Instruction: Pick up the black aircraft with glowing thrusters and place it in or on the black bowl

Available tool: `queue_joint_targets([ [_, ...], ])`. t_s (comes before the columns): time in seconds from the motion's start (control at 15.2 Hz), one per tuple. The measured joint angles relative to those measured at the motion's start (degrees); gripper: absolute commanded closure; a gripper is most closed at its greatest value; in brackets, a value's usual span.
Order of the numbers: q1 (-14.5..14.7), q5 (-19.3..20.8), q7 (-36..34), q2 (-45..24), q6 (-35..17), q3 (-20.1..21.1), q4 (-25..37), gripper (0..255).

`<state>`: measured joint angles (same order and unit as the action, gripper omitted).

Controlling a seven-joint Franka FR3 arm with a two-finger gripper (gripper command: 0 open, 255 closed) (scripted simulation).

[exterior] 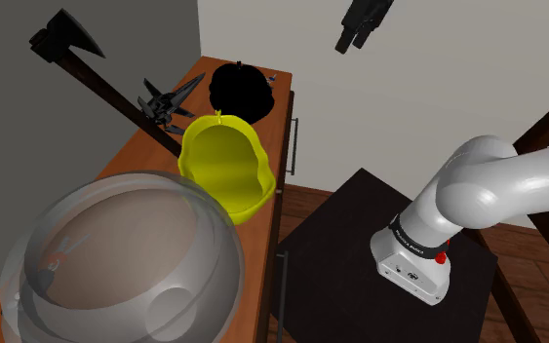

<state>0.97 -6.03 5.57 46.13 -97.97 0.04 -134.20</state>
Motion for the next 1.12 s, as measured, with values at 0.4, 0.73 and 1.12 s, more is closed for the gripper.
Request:
queue_joint_targets([
  [0.4,1.71,-1.85,-0.21,-8.25,-3.34,1.62,3.52,0],
  [0.73,3.44,-3.58,0.24,-19.39,-6.85,3.10,9.47,0],
  [1.12,5.40,-5.07,0.21,-32.65,-8.75,5.16,18.85,0],
])
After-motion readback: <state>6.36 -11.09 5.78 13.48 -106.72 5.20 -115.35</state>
